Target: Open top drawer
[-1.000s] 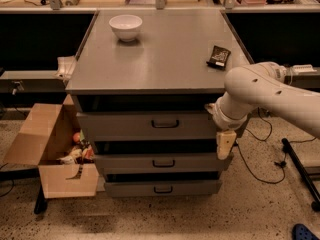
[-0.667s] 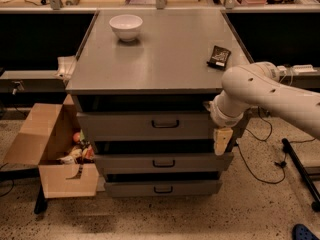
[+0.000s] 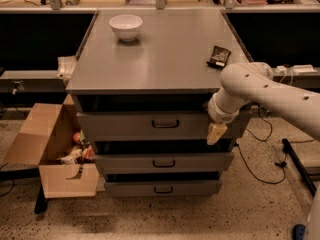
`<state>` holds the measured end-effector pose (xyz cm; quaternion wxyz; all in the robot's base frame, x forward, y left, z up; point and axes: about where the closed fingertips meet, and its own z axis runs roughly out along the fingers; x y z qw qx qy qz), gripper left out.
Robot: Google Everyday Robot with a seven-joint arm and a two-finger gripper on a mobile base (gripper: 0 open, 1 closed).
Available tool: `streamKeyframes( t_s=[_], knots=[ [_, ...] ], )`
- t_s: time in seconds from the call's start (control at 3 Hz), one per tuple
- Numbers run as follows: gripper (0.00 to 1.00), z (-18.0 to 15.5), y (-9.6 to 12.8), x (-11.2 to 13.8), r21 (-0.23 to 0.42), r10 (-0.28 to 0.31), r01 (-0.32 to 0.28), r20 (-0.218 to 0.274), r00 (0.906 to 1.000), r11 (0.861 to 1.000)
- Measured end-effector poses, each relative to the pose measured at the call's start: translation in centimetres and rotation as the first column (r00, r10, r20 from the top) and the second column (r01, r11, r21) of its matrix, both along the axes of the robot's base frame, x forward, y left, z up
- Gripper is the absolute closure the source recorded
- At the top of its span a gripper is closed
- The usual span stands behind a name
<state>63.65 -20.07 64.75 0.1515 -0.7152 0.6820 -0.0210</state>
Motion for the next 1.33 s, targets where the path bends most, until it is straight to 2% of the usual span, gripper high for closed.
streamKeyframes(
  t_s=[0.33, 0.67, 1.0, 1.33],
  knots=[
    [0.46, 0.6, 0.5, -0.7, 0.037, 0.004, -0.003, -0.023, 0.9997, 0.999],
    [0.77, 2.5, 1.2, -3.3, 0.101, 0.031, -0.027, -0.044, 0.9985, 0.995],
    [0.99, 3.9, 1.6, -6.0, 0.15, 0.065, -0.055, -0.066, 0.9957, 0.987],
    [0.0, 3.9, 1.6, -6.2, 0.154, 0.066, -0.055, -0.068, 0.9955, 0.986]
  ],
)
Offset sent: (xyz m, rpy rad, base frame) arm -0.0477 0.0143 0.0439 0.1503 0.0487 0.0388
